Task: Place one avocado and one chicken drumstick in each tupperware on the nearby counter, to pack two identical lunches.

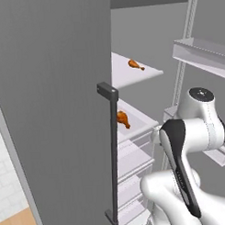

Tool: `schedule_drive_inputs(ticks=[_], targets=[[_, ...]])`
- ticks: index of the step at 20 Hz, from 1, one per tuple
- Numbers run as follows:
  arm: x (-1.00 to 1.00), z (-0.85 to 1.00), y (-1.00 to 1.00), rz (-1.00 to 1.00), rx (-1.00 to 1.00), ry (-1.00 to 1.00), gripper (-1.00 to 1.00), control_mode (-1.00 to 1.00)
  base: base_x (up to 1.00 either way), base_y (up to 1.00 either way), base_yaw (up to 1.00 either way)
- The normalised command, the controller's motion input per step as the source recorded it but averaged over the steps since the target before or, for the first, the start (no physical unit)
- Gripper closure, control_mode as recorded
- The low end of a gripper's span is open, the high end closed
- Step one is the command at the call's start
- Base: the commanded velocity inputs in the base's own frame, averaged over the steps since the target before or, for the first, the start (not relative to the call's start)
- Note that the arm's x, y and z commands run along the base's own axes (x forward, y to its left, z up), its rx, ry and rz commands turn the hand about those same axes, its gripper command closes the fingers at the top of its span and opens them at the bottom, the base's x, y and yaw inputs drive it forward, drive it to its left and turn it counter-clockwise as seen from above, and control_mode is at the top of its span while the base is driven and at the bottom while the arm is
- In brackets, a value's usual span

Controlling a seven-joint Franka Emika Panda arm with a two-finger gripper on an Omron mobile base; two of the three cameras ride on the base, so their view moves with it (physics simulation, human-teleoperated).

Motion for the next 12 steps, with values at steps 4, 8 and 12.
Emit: schedule_drive_inputs(ticks=[4, 8, 12], targets=[[0.05, 0.03, 0.05, 0.13, -0.01, -0.22, -1.0, -1.0, 0.0, 0.03, 0.03], [0.45, 0.38, 0.15, 0.25, -0.03, -0.47, -1.0, -1.0, 0.0, 0.0, 0.0], [0.39, 0.94, 0.39, 0.04, -0.18, -0.37, -1.0, -1.0, 0.0, 0.0, 0.0]])
